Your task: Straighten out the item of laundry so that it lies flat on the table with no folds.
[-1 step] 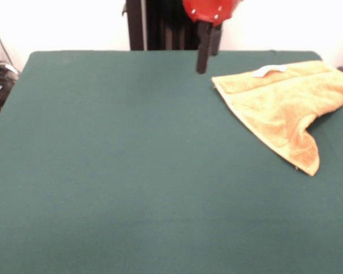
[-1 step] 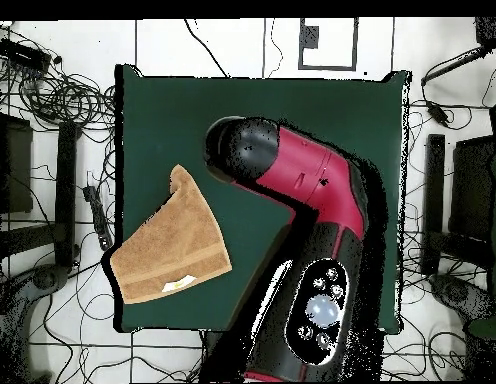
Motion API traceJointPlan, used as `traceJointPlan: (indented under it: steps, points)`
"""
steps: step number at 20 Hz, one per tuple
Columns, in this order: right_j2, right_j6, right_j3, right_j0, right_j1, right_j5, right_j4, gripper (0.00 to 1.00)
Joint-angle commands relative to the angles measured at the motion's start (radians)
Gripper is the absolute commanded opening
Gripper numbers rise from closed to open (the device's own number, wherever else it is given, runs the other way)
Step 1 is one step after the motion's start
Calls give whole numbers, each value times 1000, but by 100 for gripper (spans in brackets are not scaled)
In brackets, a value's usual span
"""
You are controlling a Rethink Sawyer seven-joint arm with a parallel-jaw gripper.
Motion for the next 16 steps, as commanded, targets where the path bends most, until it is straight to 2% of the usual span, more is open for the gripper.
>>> traceJointPlan:
  steps: [1, 3, 6, 12, 16]
  points:
    - [361, -764, 148, -136, -8, -201, -264, 100]
    - [446, -877, 144, -183, -25, -219, -347, 100]
    - [539, -949, 169, -236, -43, -187, -413, 100]
    - [578, -895, 184, -258, -40, -191, -446, 100]
    - [551, -836, 183, -229, -48, -189, -441, 100]
